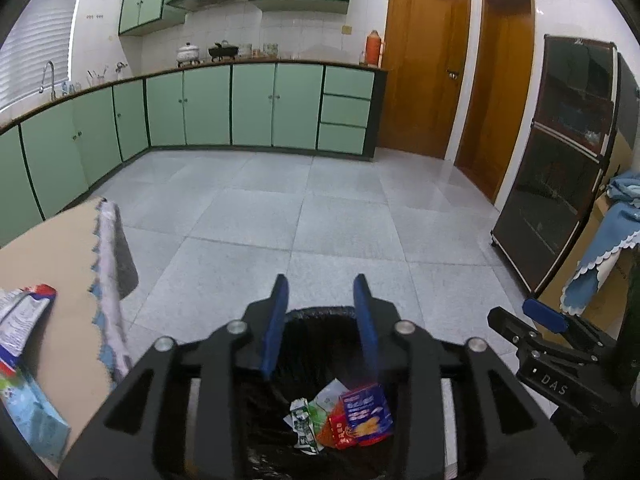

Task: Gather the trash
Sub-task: 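Release the cookie packet with the left tool while the right tool drops the gift bag, then move both tools back over the table toward the remaining trash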

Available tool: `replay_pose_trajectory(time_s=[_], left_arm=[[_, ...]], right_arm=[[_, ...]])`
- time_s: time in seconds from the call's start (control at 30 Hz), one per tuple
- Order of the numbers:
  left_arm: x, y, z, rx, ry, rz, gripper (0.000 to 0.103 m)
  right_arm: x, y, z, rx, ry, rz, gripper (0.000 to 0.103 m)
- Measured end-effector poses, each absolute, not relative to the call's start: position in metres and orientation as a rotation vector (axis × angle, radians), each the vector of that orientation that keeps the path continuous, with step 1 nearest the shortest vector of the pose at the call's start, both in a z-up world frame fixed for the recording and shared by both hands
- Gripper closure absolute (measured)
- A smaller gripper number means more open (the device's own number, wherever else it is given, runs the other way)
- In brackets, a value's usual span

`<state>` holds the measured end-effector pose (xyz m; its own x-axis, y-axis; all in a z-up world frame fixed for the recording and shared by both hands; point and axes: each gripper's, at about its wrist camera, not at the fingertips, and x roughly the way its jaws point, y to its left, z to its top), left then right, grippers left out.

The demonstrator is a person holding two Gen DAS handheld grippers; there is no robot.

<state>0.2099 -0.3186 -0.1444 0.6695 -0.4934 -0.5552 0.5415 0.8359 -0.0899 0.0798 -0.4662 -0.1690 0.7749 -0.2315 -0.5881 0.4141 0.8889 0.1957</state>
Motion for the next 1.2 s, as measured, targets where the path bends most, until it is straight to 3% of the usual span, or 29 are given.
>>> replay_pose_trajectory(time_s=[0.23,0.67,1.2], left_arm=[[0.187,-0.265,-0.115,0.065,0.524,-0.539,0.044],[0.15,-0.123,-0.09,0.052,0.448,-0.26,0.039],[0.128,0.029,-0.109,0.02,0.533,0.084,0.033]], right_arm=[[0.065,-0.436,-0.14,0.285,0.52,-0.354,0.006],[0.084,-0.324,-0.094,0.23,0.436,-0.108,0.006],[0.129,-0.178,-0.107,0.091,0.486,0.133,0.006]])
